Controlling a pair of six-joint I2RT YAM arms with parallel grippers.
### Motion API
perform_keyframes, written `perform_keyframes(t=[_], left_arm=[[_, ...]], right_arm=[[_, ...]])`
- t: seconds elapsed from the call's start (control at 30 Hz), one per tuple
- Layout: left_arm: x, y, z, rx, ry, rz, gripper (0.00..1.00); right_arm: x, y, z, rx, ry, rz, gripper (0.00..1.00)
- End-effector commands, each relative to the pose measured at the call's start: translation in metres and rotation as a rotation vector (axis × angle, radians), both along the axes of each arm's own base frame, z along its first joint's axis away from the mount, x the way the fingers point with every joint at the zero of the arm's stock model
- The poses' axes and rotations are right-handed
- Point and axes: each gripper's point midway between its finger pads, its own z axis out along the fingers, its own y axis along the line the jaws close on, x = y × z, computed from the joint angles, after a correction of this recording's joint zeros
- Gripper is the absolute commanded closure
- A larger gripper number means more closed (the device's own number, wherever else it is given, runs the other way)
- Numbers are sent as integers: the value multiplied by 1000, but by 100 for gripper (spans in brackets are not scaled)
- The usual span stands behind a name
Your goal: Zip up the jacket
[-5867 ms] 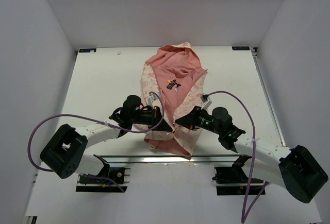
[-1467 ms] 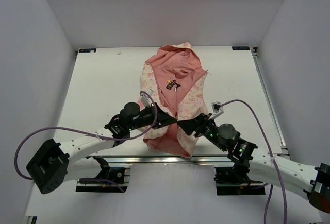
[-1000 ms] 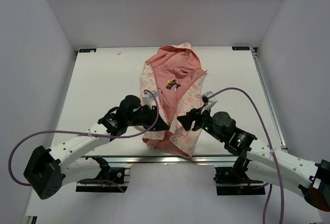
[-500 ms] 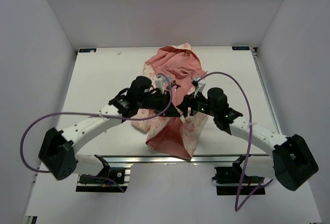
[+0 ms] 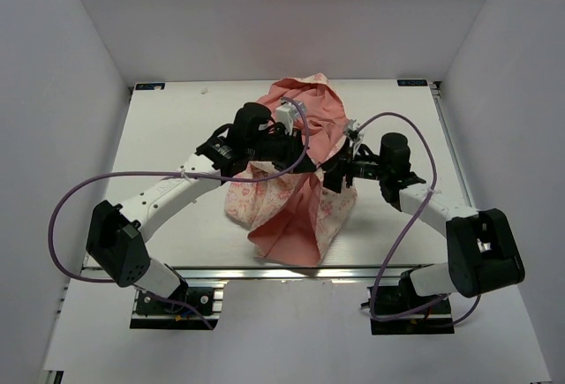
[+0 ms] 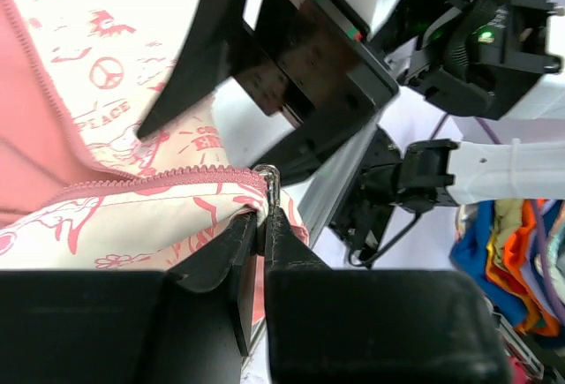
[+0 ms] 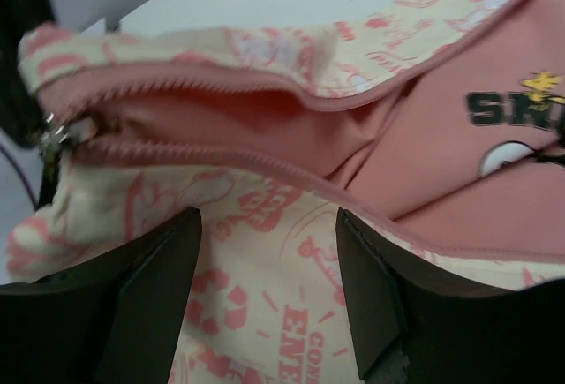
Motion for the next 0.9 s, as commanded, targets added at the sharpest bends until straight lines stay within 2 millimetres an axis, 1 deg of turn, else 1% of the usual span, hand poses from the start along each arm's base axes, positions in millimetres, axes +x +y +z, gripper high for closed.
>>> perform_keyframes(t=[0.0, 0.03, 0.07, 0.1, 0.13, 0.17, 0.2, 0.23, 0.3, 0.33, 0.4, 0.43, 0.47, 0.5, 0.53, 0.57, 0.6, 0.63, 0.67, 0.7, 0.73, 0.77, 0.8, 0.83, 0.87], left_arm=[[4, 10, 30, -13, -87, 31, 100], [3, 13, 28, 3, -78, 38, 100], [1, 14, 29, 3, -78, 36, 100], [0, 15, 29, 3, -77, 34, 100], [-6, 15, 33, -12, -80, 10, 100], [-9, 15, 36, -22, -85, -3, 100], [-12, 17, 36, -16, -88, -15, 100], [-14, 19, 43, -20, -105, -22, 100], [-11, 26, 46, -4, -130, 14, 100], [-14, 30, 51, -11, -154, 17, 100], [-14, 31, 59, -41, -193, 27, 100], [-15, 32, 62, -55, -212, 27, 100], [-18, 35, 65, -69, -232, 30, 100], [-16, 34, 74, -100, -273, 36, 100], [-17, 35, 77, -114, -291, 37, 100], [-19, 35, 75, -120, -291, 31, 100], [-22, 34, 79, -134, -308, 5, 100], [-24, 33, 79, -136, -307, -6, 100], [-24, 33, 80, -136, -309, -10, 100], [-26, 33, 79, -133, -312, -22, 100], [-26, 33, 80, -136, -313, -22, 100], [-28, 33, 81, -139, -316, -28, 100], [-29, 34, 83, -140, -326, -31, 100], [-29, 36, 86, -141, -332, -23, 100], [-27, 38, 85, -136, -338, -9, 100]], right_arm=[[-16, 8, 21, 19, -113, 187, 32], [-13, 8, 21, 4, -127, 179, 32], [-12, 7, 22, -2, -151, 176, 32], [-11, 7, 28, -2, -197, 186, 33], [-10, 8, 32, 1, -220, 188, 33], [-5, 8, 36, 4, -231, 168, 33], [8, 7, 40, -9, -250, 106, 32], [22, 4, 46, -20, -269, 38, 32], [52, -6, 52, -46, -289, -127, 32], [61, -9, 64, -32, -311, -170, 31], [84, -20, 69, -39, -292, -274, 30], [93, -23, 72, -29, -254, -325, 30], [104, -23, 75, -29, -251, -348, 30], [104, -19, 74, -32, -255, -323, 29], [105, -16, 72, -33, -251, -301, 28], [108, -9, 67, -36, -256, -245, 28], [100, -1, 66, -25, -255, -160, 27], [99, 4, 64, -20, -248, -118, 27], [102, 11, 60, -18, -236, -59, 27], [94, 18, 60, -7, -249, 29, 27], [92, 22, 59, 1, -244, 76, 27], [92, 27, 49, 3, -224, 129, 27], [93, 32, 55, 2, -220, 156, 27], [86, 43, 51, -8, -219, 194, 27], [84, 48, 43, -42, -220, 219, 27]])
